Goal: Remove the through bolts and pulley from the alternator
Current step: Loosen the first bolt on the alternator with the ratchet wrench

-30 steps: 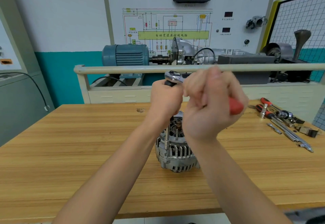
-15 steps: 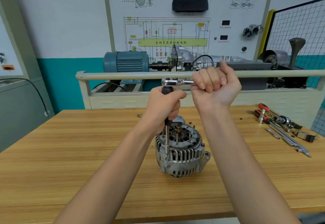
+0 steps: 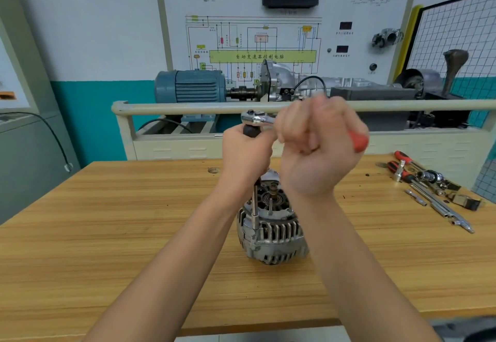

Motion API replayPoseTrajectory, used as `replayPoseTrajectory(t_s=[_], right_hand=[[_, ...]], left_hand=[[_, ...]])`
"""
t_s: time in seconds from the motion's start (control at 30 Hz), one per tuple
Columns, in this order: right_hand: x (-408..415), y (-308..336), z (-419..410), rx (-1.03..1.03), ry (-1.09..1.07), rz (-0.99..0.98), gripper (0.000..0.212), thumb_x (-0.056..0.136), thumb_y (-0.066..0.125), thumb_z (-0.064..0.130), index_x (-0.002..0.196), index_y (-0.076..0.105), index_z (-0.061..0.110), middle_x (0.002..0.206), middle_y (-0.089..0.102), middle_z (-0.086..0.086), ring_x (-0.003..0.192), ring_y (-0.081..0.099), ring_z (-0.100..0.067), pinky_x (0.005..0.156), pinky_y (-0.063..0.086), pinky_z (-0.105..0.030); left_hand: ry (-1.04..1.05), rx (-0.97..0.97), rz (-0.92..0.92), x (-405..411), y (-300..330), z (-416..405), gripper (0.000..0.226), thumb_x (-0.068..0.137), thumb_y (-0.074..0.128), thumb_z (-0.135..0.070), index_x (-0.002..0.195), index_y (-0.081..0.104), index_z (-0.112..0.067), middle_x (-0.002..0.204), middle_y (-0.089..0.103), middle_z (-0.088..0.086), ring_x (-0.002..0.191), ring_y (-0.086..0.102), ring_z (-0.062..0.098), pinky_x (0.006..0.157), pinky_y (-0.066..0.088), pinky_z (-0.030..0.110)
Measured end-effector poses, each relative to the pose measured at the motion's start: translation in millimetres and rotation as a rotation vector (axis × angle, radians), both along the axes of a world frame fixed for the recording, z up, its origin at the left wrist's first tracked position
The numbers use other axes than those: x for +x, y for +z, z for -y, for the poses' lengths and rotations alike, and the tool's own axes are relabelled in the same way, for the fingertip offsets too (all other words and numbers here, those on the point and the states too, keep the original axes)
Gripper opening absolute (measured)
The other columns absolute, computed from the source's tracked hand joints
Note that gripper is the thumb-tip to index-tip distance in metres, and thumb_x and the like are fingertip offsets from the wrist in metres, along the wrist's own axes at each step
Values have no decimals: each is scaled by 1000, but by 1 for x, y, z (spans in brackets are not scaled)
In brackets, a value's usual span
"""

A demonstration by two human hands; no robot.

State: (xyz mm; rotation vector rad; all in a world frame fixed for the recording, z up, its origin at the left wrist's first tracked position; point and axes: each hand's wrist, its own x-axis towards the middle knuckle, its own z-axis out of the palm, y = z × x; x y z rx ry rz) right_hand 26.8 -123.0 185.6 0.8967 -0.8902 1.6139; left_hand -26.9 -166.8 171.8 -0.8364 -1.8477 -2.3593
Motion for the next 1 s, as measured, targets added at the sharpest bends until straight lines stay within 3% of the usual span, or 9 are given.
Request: replayPoseTrajectory(t_s=[0.07,0.2,0.27,0.4,0.53,0.63,0.73,0.83,1.0], right_hand=[[3,9,-19,-106,223,112,48,83,43,7,39,29,22,35,24,5,33,25,-7,41,21,-22],[-5,13,-44,-407,689,280,49,82,41,13,34,32,18,32,22,5,34,12,-9,38,19,-18],[-9,15,-46,-464,744,286,48,81,42,12,35,30,17,32,21,5,34,11,-9,36,18,-18],[-3,15,-30,-358,544,236,51,84,41,12,34,32,19,32,22,6,31,17,-9,38,20,-19],[4,-2,7,-139,10,0,45,82,48,3,43,32,21,37,27,3,35,25,-8,45,23,-21],[6,-2,12,-86,-35,-23,41,79,49,4,47,29,20,38,25,0,36,27,-6,46,22,-22],[4,8,-7,-122,144,35,47,81,40,1,42,24,20,34,22,3,32,22,-6,43,19,-20],[0,12,-29,-178,359,176,52,83,40,9,33,33,22,32,23,7,32,18,-8,40,22,-19],[-19,13,-58,-420,865,273,48,82,41,12,35,33,15,30,24,3,35,11,-9,34,22,-21]], left_hand=[[-47,8,20,-1,-1,2,41,83,55,9,57,33,-15,45,27,-1,37,21,12,40,18,18],[-191,-49,-10,-2,-2,9,45,82,59,6,48,40,-16,40,33,1,33,25,15,38,23,19],[-260,-77,14,-3,0,11,50,83,59,5,43,40,-19,38,33,0,30,24,14,36,23,17],[-216,-64,77,-4,3,8,54,86,52,5,44,34,-23,38,24,-6,31,15,9,36,16,14],[-27,-73,70,0,3,1,42,87,53,2,54,36,-16,48,32,1,41,24,13,41,20,18],[6,-64,48,1,2,0,43,85,53,3,52,34,-17,48,30,1,42,23,14,40,19,18],[-41,-52,62,-1,2,1,46,81,51,8,50,31,-20,42,25,-4,36,17,11,39,16,16],[-88,-56,25,-3,0,2,45,82,55,8,52,34,-19,40,28,-6,35,20,12,39,18,17],[-249,-90,-47,-6,-1,10,40,84,62,4,52,46,-14,40,37,1,33,28,16,39,26,20]])
